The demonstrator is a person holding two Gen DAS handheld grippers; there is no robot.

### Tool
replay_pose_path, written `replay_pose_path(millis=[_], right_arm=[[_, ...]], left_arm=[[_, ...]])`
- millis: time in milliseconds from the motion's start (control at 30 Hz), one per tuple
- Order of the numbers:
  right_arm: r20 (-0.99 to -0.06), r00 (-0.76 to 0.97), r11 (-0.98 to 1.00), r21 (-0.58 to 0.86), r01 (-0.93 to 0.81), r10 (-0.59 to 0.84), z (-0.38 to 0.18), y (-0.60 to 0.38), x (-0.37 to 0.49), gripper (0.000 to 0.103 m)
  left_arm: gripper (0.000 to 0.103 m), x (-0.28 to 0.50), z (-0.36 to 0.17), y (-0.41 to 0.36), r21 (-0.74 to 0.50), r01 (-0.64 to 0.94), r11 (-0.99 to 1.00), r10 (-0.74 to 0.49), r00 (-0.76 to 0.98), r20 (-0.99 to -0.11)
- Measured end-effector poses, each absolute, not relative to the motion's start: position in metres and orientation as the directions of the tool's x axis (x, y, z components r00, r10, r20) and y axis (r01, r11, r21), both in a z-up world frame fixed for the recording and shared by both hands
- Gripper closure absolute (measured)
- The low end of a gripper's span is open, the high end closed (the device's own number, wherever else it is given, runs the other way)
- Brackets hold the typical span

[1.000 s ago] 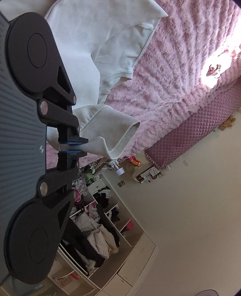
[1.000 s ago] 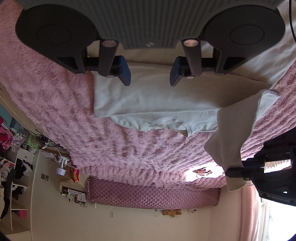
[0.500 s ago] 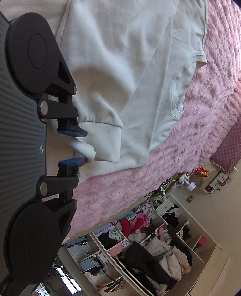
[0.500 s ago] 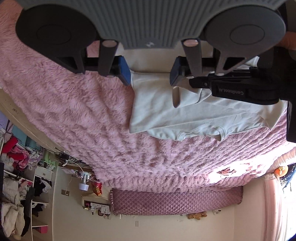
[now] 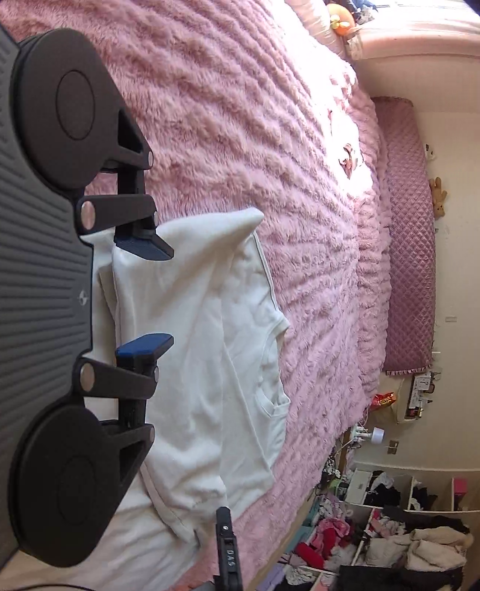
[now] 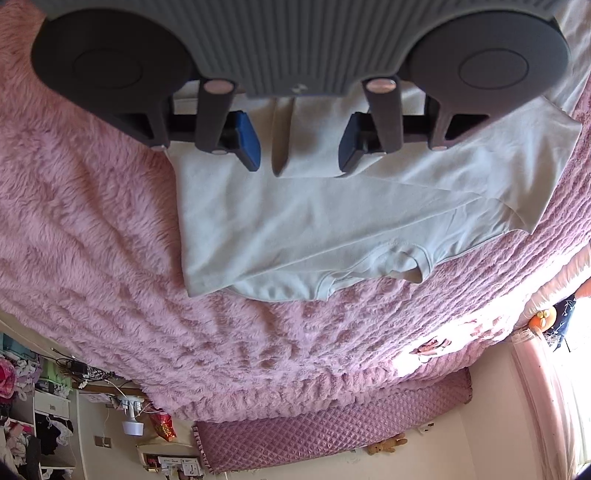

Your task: Fold small clothes

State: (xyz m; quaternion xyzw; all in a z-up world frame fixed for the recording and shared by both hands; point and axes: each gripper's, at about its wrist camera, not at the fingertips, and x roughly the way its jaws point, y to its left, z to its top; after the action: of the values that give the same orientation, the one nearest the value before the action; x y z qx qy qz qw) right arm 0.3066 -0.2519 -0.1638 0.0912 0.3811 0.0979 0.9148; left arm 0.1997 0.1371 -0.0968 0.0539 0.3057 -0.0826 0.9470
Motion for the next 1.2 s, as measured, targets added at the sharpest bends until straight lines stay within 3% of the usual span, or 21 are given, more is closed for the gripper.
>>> replay_pose_path(millis=[67, 200, 267, 300, 333, 667, 700, 767, 833, 933, 1067, 1200], right_arm=[[-0.694, 0.676, 0.959, 0.275, -0.072, 0.25, -0.173, -0.255, 0.31, 0.055], [-0.681, 0.666, 0.935, 0.348, -0.07, 0.304, -0.18, -0.255, 0.313, 0.058], [-0.686, 0.658, 0.936, 0.342, -0.085, 0.311, -0.179, -0.252, 0.314, 0.074], [-0.687, 0.653, 0.934, 0.346, -0.093, 0.319, -0.179, -0.251, 0.314, 0.094], [-0.688, 0.65, 0.933, 0.345, -0.099, 0.323, -0.178, -0.25, 0.313, 0.101], [-0.668, 0.667, 0.935, 0.327, -0.137, 0.331, -0.164, -0.25, 0.307, 0.102], [-0.666, 0.669, 0.935, 0.328, -0.135, 0.33, -0.163, -0.25, 0.306, 0.102], [-0.663, 0.669, 0.932, 0.335, -0.135, 0.336, -0.161, -0.251, 0.305, 0.102], [-0.647, 0.684, 0.93, 0.341, -0.134, 0.336, -0.155, -0.253, 0.305, 0.103], [-0.579, 0.739, 0.916, 0.379, -0.128, 0.343, -0.136, -0.262, 0.302, 0.103], [-0.504, 0.81, 0.921, 0.373, -0.109, 0.3, -0.11, -0.275, 0.295, 0.103], [-0.575, 0.78, 0.936, 0.35, -0.039, 0.248, -0.127, -0.285, 0.297, 0.103]], left_arm=[[0.05, 0.198, -0.106, 0.143, 0.16, 0.208, 0.965, -0.073, 0.798, -0.599], [0.05, 0.206, -0.129, 0.144, 0.25, 0.263, 0.932, -0.045, 0.768, -0.639], [0.05, 0.213, -0.14, 0.142, 0.281, 0.278, 0.919, -0.032, 0.762, -0.646], [0.05, 0.216, -0.145, 0.141, 0.302, 0.28, 0.911, -0.023, 0.767, -0.641], [0.05, 0.217, -0.149, 0.143, 0.322, 0.284, 0.903, -0.014, 0.77, -0.638], [0.05, 0.249, -0.172, 0.136, 0.485, 0.378, 0.789, -0.012, 0.798, -0.603], [0.055, 0.253, -0.176, 0.134, 0.488, 0.395, 0.779, -0.012, 0.786, -0.618], [0.094, 0.258, -0.179, 0.136, 0.428, 0.436, 0.791, -0.061, 0.754, -0.654], [0.098, 0.256, -0.179, 0.135, 0.42, 0.418, 0.806, -0.064, 0.765, -0.64], [0.099, 0.242, -0.171, 0.14, 0.399, 0.321, 0.859, -0.037, 0.816, -0.577], [0.099, 0.231, -0.16, 0.15, 0.246, 0.174, 0.954, -0.006, 0.826, -0.563], [0.099, 0.235, -0.172, 0.145, 0.215, 0.106, 0.971, 0.047, 0.795, -0.604]])
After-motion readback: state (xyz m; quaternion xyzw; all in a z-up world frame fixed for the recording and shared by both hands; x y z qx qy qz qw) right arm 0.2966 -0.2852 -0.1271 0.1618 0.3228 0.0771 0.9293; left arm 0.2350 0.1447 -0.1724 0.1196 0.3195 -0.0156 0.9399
